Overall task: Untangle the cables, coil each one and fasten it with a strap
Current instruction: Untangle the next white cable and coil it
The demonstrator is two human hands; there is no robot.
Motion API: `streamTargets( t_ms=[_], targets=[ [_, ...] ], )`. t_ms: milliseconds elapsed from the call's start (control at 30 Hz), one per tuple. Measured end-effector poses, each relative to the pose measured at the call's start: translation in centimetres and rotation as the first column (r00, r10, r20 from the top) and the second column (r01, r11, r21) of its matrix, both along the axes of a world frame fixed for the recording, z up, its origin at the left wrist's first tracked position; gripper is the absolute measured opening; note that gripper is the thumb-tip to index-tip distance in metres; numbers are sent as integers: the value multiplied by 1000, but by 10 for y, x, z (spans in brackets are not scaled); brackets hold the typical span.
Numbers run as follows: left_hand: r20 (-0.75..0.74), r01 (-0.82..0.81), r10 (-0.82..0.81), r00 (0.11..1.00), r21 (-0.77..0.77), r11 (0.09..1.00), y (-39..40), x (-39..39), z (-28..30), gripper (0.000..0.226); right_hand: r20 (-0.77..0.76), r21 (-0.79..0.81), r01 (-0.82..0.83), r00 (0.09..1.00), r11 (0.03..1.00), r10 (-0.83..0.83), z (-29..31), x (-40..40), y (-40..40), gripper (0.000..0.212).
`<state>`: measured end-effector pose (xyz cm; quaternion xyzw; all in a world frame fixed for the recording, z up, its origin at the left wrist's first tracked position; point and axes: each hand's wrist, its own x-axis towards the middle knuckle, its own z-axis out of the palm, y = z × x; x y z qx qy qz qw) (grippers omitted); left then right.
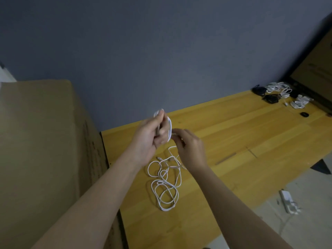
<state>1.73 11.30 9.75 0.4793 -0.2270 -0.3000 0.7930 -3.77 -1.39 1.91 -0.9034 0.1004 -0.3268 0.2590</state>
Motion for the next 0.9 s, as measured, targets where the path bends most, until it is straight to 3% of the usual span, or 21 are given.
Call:
streamTargets(
  t_ms=[100, 300, 433, 467, 567, 700, 800, 900],
  targets=[
    [-15, -182, 183, 983, 40, 983, 2, 3, -3, 21, -73, 340, 44, 997, 939, -20, -15, -18, 15, 21],
    [4, -243, 243, 970, 38, 969, 3, -6, -2, 14, -47, 441, -71, 994, 895, 102, -7, -38, 43, 34],
    [112, -225, 219, 969, 44, 973, -1, -7, -10, 10, 14, 676, 18, 999, 737, -38, 9, -43, 49, 10],
    [150, -227, 217, 965, 55, 972, -3, -8, -13, 14, -1, 666, 53, 998, 744, -70, 9, -44, 48, 4],
    [326, -231, 186, 927, 104, 967, -9, -10, -21, 18, -51, 568, 83, 997, 819, -65, 5, -47, 47, 12],
    [481, -261, 102, 871, 277, 925, -7, -5, -33, 4, -90, 532, -41, 990, 846, 105, 10, -55, 34, 12],
    [667, -349, -70, 741, 473, 809, 0, -5, -40, 13, -172, 514, -132, 952, 848, 253, 23, -63, 19, 14],
    [748, -452, -318, 582, 624, 638, 1, -12, -37, 22, -317, 433, -118, 908, 894, 274, 30, -64, 5, 15]
  ],
)
